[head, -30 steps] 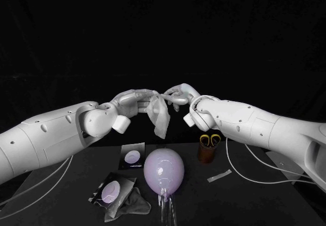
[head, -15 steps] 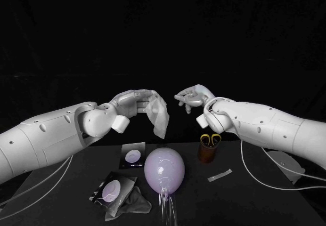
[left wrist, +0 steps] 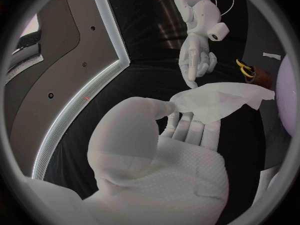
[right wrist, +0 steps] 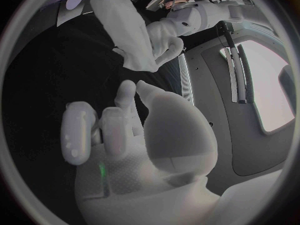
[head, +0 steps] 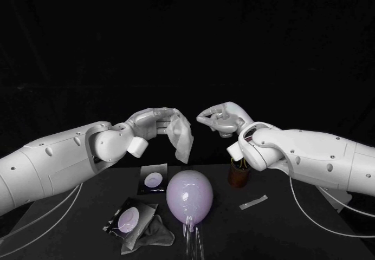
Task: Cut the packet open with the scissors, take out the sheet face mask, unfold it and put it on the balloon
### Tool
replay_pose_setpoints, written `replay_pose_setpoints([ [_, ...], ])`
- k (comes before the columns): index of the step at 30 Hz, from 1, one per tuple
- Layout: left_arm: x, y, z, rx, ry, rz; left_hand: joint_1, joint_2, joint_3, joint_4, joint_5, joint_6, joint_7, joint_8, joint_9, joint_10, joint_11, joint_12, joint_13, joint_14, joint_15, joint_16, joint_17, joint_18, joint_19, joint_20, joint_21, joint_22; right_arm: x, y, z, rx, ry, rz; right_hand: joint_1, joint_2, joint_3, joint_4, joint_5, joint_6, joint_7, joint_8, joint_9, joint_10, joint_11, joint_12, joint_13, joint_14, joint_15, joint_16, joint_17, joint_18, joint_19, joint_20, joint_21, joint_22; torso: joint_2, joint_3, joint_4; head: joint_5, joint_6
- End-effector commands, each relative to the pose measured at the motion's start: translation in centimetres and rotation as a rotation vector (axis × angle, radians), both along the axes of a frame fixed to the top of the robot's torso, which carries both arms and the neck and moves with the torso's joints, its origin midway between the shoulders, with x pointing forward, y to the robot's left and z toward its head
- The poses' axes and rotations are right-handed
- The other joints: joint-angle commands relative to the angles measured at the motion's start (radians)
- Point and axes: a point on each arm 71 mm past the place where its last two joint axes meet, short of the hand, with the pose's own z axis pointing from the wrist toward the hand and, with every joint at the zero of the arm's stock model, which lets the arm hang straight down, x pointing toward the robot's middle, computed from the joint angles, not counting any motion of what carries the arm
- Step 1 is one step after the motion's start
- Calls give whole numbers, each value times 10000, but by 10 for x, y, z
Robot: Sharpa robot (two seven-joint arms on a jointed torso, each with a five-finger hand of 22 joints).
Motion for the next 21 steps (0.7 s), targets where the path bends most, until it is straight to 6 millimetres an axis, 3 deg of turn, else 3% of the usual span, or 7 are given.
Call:
replay_pose_setpoints([
  [1,-1,-2,0,60,-129,-127,25,11,28,-18,24,-29,1355,311,1499,56,-20,36,-5,88,7,-66,7,170,45,-6,-61,-14,-8,7,2,-782,-949,18,-65,-71,-52,-49,-5,69,-20,71,-29,438,-26,1298,1106,699,-41,285,1705,-149,305,18,288,2084,5,-4,31,-24,-11],
  [8,-2,-1,-1,161,-152,-136,31,2,25,-26,23,-32,1356,317,1496,59,-20,36,-7,86,9,-76,6,168,39,-5,-73,-16,-18,18,2,-1155,-1432,-76,-248,-231,-219,-49,-22,41,11,57,-119,1237,-9,3322,2855,952,-17,811,2341,-244,507,29,748,2263,-1,-11,16,-2,-20],
  [21,-4,-1,-3,261,-173,-226,42,-11,20,-40,23,-34,1358,327,1489,65,-18,36,-8,79,12,-95,3,165,30,-5,-90,-17,-20,31,-2,-1342,-1523,-184,-285,-229,-251,-31,-58,9,31,36,-151,1232,10,3424,2963,939,0,787,2312,-221,455,41,660,2233,6,-3,15,7,-50],
])
